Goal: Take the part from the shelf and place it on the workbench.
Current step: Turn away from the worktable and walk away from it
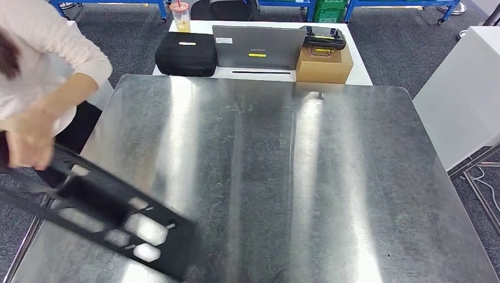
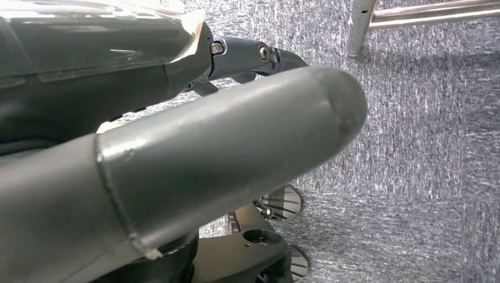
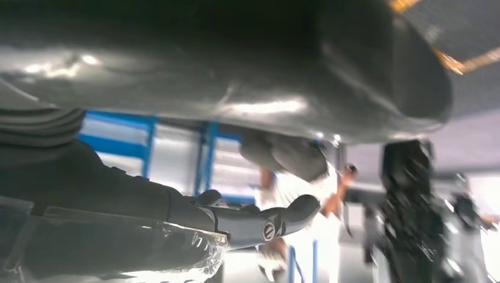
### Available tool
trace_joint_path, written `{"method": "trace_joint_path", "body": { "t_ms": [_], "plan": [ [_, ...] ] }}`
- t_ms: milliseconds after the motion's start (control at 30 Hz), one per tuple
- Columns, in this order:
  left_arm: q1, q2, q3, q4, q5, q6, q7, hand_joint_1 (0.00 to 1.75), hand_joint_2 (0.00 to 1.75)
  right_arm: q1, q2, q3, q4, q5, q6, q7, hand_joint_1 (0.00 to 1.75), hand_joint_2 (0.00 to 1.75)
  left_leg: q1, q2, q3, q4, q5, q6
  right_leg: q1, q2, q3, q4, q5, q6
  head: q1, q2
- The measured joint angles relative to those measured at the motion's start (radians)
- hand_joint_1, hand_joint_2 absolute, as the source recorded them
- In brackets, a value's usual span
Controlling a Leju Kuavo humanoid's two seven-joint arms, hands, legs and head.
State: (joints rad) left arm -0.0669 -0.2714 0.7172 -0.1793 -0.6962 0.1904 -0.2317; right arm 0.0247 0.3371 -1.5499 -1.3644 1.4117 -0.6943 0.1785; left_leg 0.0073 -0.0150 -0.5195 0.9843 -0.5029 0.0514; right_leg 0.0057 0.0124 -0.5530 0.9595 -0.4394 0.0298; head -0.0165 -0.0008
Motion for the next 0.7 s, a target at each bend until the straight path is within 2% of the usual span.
{"method": "trace_joint_path", "body": {
  "t_ms": [167, 400, 600, 700],
  "plan": [
    [0.0, 0.0, 0.0, 0.0, -0.014, -0.014, -0.011, 0.0, 0.0, -0.017, 0.002, 0.001, 0.143, -0.054, 0.0, 0.067, 0.0, 0.0, 0.0, 0.0, 0.001, 0.0, -0.001, -0.001, 0.0, 0.0, 0.0, 0.0, 0.0, 0.0, 0.0, 0.0],
    [0.0, 0.008, 0.0, 0.0, -0.04, -0.032, -0.028, 0.0, 0.0, -0.043, -0.029, 0.001, 0.369, -0.043, 0.0, 0.125, 0.0, 0.0, 0.001, 0.0, 0.001, 0.0, 0.0, -0.001, 0.001, 0.0, 0.001, 0.0, 0.0, 0.0, 0.0, 0.0],
    [-0.001, 0.017, -0.001, 0.0, -0.096, -0.034, -0.032, 0.0, 0.0, -0.069, -0.072, 0.007, 0.544, -0.031, 0.0, 0.145, 0.0, 0.0, 0.001, 0.0, 0.001, 0.0, 0.0, -0.001, 0.001, 0.0, 0.001, 0.0, 0.0, 0.0, 0.0, 0.0],
    [-0.001, 0.025, 0.0, 0.0, -0.126, -0.04, -0.032, 0.0, 0.0, -0.085, -0.09, 0.008, 0.627, -0.041, 0.0, 0.119, 0.0, 0.0, 0.001, 0.0, 0.002, 0.0, 0.0, -0.001, 0.001, 0.0, 0.002, 0.0, 0.0, 0.0, 0.0, 0.0]
  ]
}}
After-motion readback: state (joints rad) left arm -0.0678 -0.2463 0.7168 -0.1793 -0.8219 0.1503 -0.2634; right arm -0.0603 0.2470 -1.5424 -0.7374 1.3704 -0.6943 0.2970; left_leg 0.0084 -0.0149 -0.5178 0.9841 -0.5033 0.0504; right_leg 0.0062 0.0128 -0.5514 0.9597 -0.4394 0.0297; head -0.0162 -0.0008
